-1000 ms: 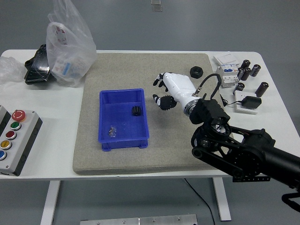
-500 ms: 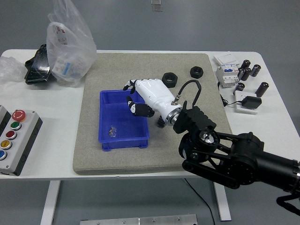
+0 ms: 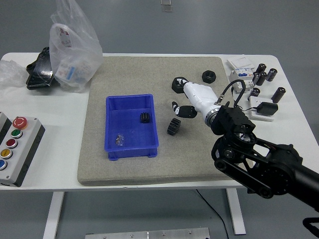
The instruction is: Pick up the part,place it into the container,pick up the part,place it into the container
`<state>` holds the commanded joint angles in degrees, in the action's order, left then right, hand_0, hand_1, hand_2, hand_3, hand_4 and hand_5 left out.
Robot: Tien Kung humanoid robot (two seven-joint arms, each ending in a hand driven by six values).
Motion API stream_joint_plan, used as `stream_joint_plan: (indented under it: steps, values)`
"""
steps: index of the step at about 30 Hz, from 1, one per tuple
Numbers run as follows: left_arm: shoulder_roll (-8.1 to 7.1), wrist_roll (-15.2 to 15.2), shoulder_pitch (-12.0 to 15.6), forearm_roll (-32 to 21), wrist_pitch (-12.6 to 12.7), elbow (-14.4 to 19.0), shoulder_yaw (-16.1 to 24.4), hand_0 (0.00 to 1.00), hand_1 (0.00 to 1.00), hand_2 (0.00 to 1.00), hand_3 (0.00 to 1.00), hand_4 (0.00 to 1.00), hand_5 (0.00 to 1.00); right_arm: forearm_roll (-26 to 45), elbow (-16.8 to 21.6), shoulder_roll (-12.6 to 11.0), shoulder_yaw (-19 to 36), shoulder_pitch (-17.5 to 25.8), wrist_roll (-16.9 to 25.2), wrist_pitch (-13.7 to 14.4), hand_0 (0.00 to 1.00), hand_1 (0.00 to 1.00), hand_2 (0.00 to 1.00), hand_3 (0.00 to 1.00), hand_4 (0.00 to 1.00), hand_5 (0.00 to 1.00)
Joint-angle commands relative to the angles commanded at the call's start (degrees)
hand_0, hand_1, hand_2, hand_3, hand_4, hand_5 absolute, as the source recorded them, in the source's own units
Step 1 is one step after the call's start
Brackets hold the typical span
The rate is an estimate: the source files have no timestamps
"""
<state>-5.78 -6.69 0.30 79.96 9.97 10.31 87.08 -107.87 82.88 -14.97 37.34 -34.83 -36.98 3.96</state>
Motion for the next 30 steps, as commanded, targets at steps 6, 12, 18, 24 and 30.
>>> stream_joint_plan:
  steps: [6, 12, 18, 24, 30]
  values:
    - [-0.11, 0.1, -0.1, 0.0, 0.0, 0.0, 0.0, 0.638, 0.639, 0.589, 0.623, 0.713, 0.295, 1.8, 0.2, -0.3, -1.7, 0.5, 0.0, -1.9, 0.377, 0.758, 0.990, 0.998, 0.858, 0.367]
    - [-0.05, 0.0, 0.0, 0.0, 0.0, 0.0, -0.2, 0.638, 0.639, 0.589, 0.623, 0.709, 0.291, 4.0, -1.6, -0.3, -4.3, 0.2, 0.0, -2.8, 0.372, 0.758, 0.992, 0.998, 0.872, 0.386]
    - [-0.14, 0.0, 0.0, 0.0, 0.0, 0.0, -0.2, 0.638, 0.639, 0.589, 0.623, 0.708, 0.289, 5.5, -5.0, 0.1, -6.8, -0.8, 0.0, -3.0, 0.371, 0.752, 0.982, 0.998, 0.876, 0.392]
    - [-0.10, 0.2, -0.1, -0.4, 0.0, 0.0, -0.6, 0.637, 0.639, 0.589, 0.623, 0.708, 0.288, 6.5, -8.3, 0.8, -8.7, -1.4, 0.0, -2.1, 0.350, 0.686, 0.820, 0.953, 0.852, 0.397]
    - [-0.13, 0.2, -0.2, -0.4, -0.1, 0.0, -0.7, 0.637, 0.638, 0.589, 0.623, 0.707, 0.288, 7.2, -9.2, 1.5, -10.3, -1.8, 0.0, 0.4, 0.303, 0.580, 0.619, 0.717, 0.726, 0.286]
